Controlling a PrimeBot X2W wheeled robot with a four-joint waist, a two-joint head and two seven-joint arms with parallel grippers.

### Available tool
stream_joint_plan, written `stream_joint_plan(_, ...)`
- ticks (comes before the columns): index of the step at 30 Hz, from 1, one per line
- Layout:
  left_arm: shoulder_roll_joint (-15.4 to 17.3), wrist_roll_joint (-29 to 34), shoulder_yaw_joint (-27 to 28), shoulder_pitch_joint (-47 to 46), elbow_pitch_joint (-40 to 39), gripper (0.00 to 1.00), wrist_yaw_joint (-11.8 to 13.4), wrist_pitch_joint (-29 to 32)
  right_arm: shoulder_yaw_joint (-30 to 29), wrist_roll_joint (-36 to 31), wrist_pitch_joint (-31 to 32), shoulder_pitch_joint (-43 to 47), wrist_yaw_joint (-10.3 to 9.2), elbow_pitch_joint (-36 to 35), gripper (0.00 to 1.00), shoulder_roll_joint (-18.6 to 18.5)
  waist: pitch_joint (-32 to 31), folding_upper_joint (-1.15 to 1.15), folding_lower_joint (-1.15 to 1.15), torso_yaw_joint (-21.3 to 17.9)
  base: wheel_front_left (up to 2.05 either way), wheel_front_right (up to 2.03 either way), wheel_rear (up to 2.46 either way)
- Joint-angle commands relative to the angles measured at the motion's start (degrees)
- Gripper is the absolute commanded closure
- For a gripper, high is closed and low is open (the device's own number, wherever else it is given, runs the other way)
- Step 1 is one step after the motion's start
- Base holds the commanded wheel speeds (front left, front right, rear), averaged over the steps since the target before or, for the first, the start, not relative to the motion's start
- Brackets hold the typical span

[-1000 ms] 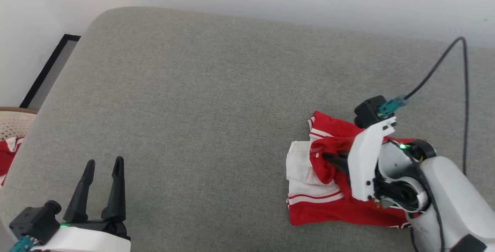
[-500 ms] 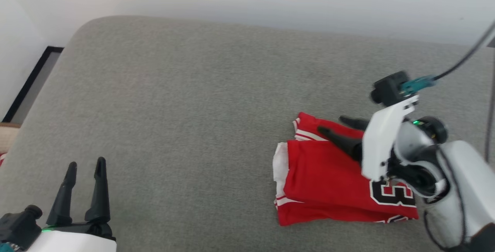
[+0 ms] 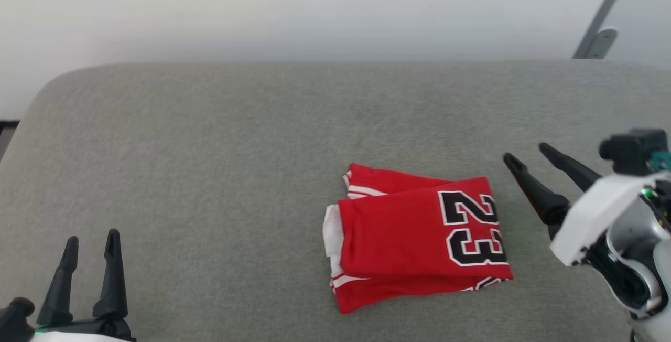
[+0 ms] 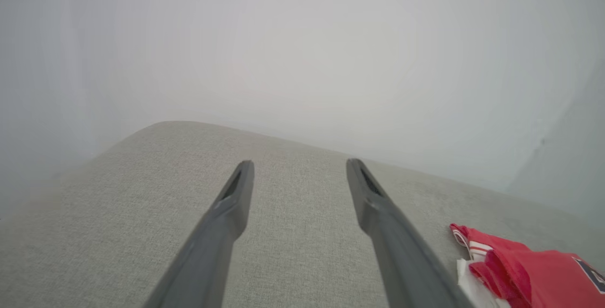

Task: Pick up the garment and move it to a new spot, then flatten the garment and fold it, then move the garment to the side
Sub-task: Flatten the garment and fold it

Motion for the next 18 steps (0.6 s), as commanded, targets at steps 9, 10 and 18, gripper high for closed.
stream_joint_plan(9, -0.6, 3.4, 2.1, 2.8, -0.1, 0.00, -0.1, -0.3, -2.8, -5.5, -18.7, 7.4, -0.03, 3.0, 0.00, -0.3, -4.7, 0.00, 0.00, -4.8, 0.00, 0.00, 0.00)
stream_joint_plan(10, -0.7, 3.7, 2.3, 3.0, 0.0, 0.00, -0.1, -0.3, -2.7, -6.1, -20.5, 7.8, -0.03, 3.7, 0.00, -0.2, -4.9, 0.00, 0.00, -5.0, 0.00, 0.00, 0.00)
stream_joint_plan(18, -1.7, 5.5, 3.9, 4.4, 1.2, 0.00, -0.1, -0.3, -2.2, -11.2, -32.0, 8.1, -0.03, 9.2, 0.00, 0.4, -6.3, 0.00, 0.00, -6.1, 0.00, 0.00, 0.00)
